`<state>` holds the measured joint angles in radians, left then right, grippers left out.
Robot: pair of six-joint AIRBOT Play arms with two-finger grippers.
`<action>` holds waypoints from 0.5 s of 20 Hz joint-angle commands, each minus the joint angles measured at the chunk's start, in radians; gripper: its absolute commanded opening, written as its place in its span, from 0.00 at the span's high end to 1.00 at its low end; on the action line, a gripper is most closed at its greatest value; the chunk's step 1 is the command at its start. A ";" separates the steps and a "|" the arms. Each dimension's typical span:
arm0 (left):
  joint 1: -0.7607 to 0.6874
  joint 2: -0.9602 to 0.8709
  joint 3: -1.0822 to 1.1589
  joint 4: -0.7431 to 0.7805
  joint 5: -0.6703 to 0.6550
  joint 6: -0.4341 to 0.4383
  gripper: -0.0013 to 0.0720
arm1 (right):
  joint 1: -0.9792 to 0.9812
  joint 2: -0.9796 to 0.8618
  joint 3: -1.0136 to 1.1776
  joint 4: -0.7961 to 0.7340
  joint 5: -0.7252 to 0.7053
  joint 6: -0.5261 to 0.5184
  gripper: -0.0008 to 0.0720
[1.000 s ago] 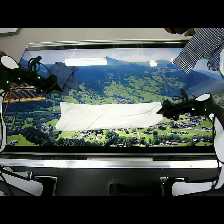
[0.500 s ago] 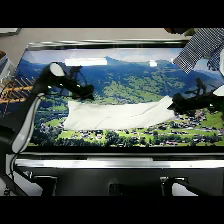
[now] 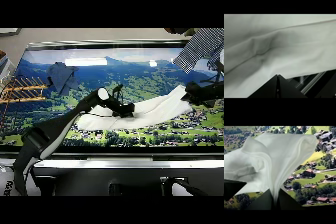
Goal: Fold the clothes and pants, and hang the long-sleeved shirts on hangers.
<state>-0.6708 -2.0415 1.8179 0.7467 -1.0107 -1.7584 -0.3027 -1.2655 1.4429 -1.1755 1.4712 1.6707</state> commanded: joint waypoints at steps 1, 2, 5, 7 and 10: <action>-0.089 -0.057 0.001 -0.143 0.181 -0.008 0.96 | 0.001 0.004 0.064 -0.014 0.106 0.022 0.94; -0.106 -0.072 0.001 -0.178 0.221 -0.008 0.96 | 0.001 0.011 0.066 -0.014 0.126 0.031 0.94; -0.149 -0.107 0.001 -0.265 0.299 -0.013 0.96 | 0.001 0.050 0.066 -0.015 0.132 0.032 0.94; -0.177 -0.122 0.001 -0.294 0.332 -0.043 0.96 | 0.001 0.071 0.066 -0.015 0.123 0.032 0.94; -0.195 -0.122 0.002 -0.302 0.334 -0.048 0.96 | 0.001 0.077 0.065 -0.016 0.119 0.023 0.94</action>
<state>-0.8410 -2.1540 1.8179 0.4850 -0.7151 -1.7920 -0.3027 -1.2007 1.5059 -1.1904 1.5894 1.6997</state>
